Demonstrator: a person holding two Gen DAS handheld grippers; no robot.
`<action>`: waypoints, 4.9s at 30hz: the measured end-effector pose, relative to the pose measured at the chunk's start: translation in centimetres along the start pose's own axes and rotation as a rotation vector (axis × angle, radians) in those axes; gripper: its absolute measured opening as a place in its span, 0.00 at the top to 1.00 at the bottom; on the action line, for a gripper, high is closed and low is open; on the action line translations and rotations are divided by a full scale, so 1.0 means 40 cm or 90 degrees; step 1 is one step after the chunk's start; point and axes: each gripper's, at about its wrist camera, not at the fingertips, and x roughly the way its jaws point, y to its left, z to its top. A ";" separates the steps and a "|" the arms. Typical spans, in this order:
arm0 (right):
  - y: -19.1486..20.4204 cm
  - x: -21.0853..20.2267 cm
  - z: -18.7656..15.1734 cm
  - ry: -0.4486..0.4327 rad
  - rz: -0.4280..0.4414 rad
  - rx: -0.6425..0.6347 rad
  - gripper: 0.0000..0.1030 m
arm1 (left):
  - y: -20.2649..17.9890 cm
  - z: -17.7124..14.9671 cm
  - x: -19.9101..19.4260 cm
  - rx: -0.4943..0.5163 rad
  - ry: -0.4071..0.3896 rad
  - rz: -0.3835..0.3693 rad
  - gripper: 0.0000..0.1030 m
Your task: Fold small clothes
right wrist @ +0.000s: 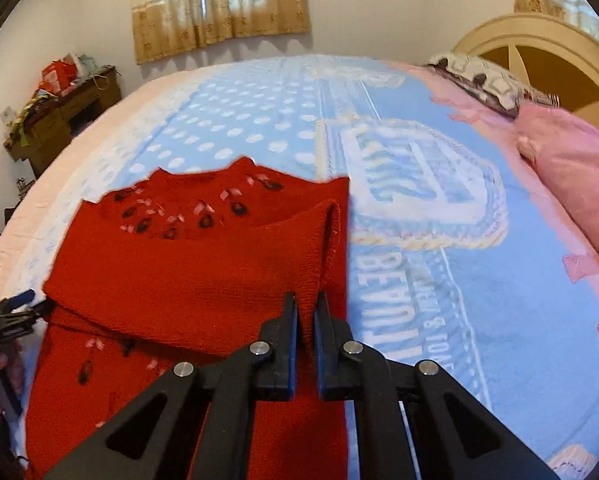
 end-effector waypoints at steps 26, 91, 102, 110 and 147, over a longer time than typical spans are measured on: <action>-0.008 0.111 -0.010 0.057 0.106 -0.009 0.59 | -0.013 0.029 -0.009 0.009 -0.011 0.009 0.00; 0.093 -0.121 -0.255 0.011 0.065 -0.073 0.49 | -0.138 -0.202 -0.378 0.150 -0.131 -0.021 0.00; 0.097 -0.163 -0.309 0.017 0.062 -0.072 0.49 | -0.181 -0.311 -0.366 0.170 -0.075 -0.046 0.00; 0.108 -0.200 -0.360 0.013 0.057 -0.084 0.49 | -0.155 -0.349 -0.414 0.169 -0.074 -0.034 0.00; 0.060 -0.311 -0.506 -0.001 0.019 -0.083 0.48 | -0.177 -0.425 -0.341 0.116 0.026 -0.087 0.00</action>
